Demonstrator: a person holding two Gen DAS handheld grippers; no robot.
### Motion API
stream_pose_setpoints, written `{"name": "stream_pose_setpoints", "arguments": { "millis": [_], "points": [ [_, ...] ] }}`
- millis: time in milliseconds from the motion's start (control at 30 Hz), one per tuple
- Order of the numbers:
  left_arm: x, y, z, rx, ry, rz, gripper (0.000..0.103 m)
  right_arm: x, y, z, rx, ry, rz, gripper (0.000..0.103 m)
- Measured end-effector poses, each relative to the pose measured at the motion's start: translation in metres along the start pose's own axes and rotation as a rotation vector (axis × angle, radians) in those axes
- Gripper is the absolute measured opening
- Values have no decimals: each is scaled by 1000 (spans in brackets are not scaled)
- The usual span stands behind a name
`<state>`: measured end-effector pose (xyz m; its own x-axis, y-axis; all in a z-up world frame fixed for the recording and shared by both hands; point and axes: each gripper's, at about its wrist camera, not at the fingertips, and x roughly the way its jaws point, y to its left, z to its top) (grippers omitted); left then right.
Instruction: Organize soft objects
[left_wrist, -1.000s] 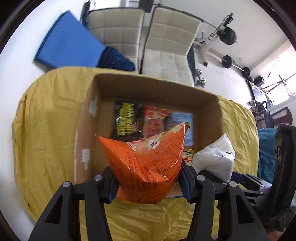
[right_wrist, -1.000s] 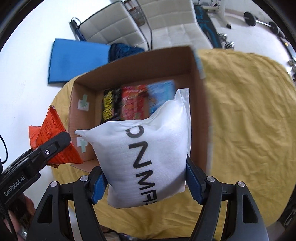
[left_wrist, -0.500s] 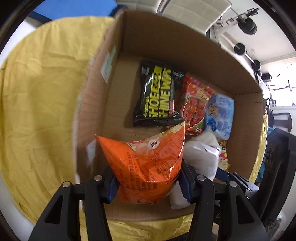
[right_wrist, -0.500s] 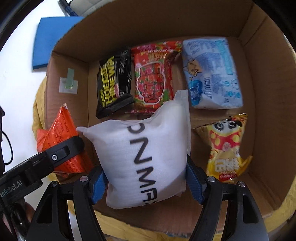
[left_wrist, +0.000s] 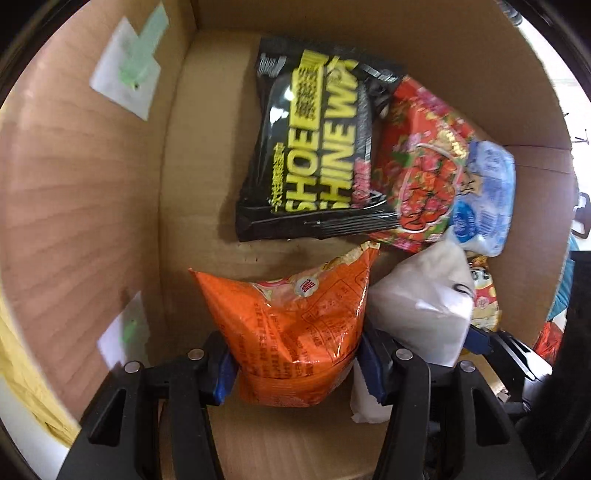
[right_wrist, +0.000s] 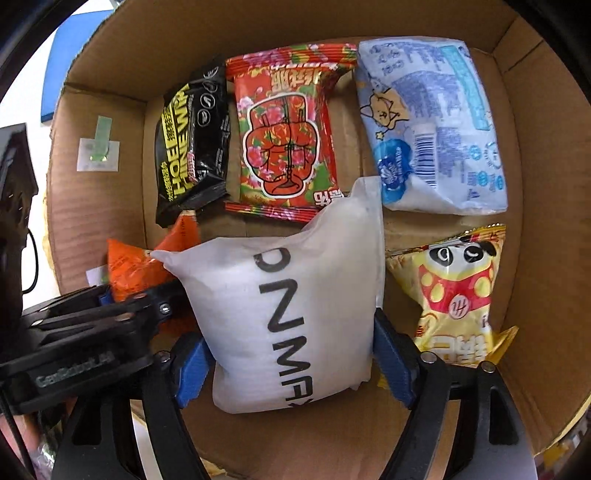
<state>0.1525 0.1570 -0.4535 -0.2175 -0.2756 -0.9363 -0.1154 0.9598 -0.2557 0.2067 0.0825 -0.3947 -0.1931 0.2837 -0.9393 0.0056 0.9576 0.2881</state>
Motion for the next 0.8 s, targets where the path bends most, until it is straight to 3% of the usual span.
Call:
{"name": "stream_pose_setpoints", "arguments": {
  "millis": [433, 800],
  "points": [
    [11, -13, -7, -11, 49, 24, 56, -2, 18, -15, -38, 36, -25, 83],
    [-24, -47, -37, 16, -55, 64, 56, -41, 9, -39, -76, -15, -66, 83]
  ]
}}
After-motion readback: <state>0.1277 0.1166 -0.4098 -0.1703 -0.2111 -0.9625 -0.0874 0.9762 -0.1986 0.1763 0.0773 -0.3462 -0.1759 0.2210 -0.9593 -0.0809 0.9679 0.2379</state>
